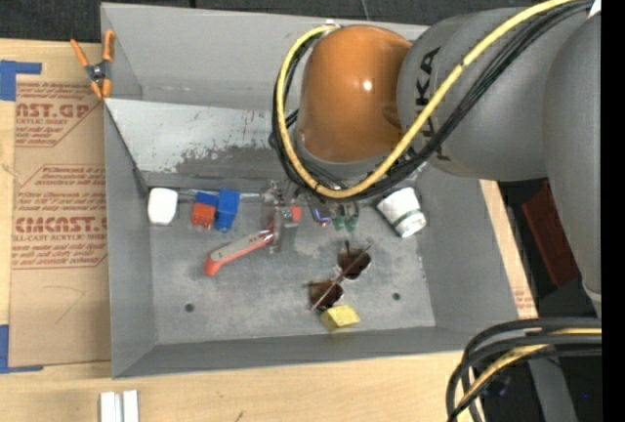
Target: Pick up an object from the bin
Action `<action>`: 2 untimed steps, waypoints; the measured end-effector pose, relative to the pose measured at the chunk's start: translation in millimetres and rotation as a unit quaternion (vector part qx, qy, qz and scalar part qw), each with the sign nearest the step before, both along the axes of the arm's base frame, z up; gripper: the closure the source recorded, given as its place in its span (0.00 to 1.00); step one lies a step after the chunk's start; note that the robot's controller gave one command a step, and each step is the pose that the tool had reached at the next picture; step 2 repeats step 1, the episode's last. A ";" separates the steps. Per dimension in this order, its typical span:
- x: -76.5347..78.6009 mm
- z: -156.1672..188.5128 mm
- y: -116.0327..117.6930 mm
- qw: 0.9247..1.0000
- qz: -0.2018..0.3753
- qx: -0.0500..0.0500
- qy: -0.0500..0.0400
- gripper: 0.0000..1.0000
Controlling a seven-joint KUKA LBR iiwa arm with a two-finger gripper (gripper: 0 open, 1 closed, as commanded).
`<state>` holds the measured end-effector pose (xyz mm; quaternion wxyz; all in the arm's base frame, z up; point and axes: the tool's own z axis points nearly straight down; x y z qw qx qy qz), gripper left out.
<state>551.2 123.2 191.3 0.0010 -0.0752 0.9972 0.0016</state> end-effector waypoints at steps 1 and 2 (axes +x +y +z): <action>4.8 17.3 2.0 1.000 0.006 -0.001 0.003 1.00; 4.8 17.3 2.0 1.000 0.006 -0.001 0.003 1.00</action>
Offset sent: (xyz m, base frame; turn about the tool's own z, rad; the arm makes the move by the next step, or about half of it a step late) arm -0.0039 -0.0039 0.1168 0.0093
